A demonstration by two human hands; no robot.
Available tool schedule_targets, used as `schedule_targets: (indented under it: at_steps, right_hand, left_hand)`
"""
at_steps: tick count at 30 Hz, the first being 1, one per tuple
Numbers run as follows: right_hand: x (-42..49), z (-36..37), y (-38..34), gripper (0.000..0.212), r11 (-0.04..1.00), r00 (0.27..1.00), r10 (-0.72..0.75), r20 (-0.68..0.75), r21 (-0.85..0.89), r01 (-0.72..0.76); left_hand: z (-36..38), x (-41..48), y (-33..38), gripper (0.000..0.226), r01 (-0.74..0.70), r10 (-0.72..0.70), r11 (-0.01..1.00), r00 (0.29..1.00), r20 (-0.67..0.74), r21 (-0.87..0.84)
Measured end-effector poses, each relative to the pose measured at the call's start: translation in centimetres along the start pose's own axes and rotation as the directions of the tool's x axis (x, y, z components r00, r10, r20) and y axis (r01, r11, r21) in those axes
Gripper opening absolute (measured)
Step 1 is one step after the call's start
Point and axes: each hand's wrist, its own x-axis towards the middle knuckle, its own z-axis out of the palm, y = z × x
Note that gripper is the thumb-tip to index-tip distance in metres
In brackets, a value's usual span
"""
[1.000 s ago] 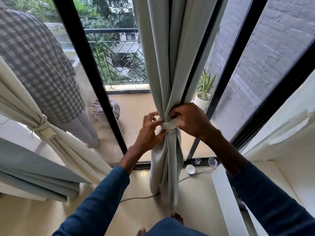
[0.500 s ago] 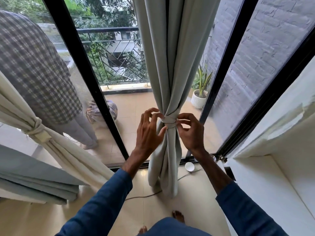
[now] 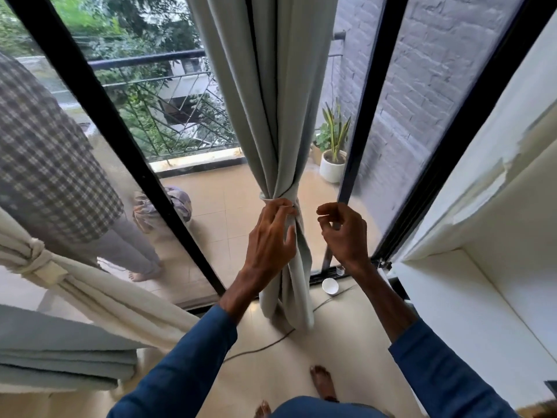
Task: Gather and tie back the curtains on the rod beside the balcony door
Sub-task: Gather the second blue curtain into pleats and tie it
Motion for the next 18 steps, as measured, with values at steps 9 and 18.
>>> schedule_targets:
  at_steps: [9,18]
  right_hand:
    - [0.5,-7.6,3.3,0.02,0.981,0.978,0.192,-0.083,0.016,-0.191]
    - [7.0,-18.0,6.9,0.022,0.977,0.96,0.215,-0.18,0.046,-0.21]
  left_hand:
    - [6.1,4.1,3.9,0.016,-0.156,0.166,0.982,0.981,0.095,-0.102]
    - [14.2,11.6,12.1,0.018,-0.217,0.24,0.958,0.964,0.112,-0.187]
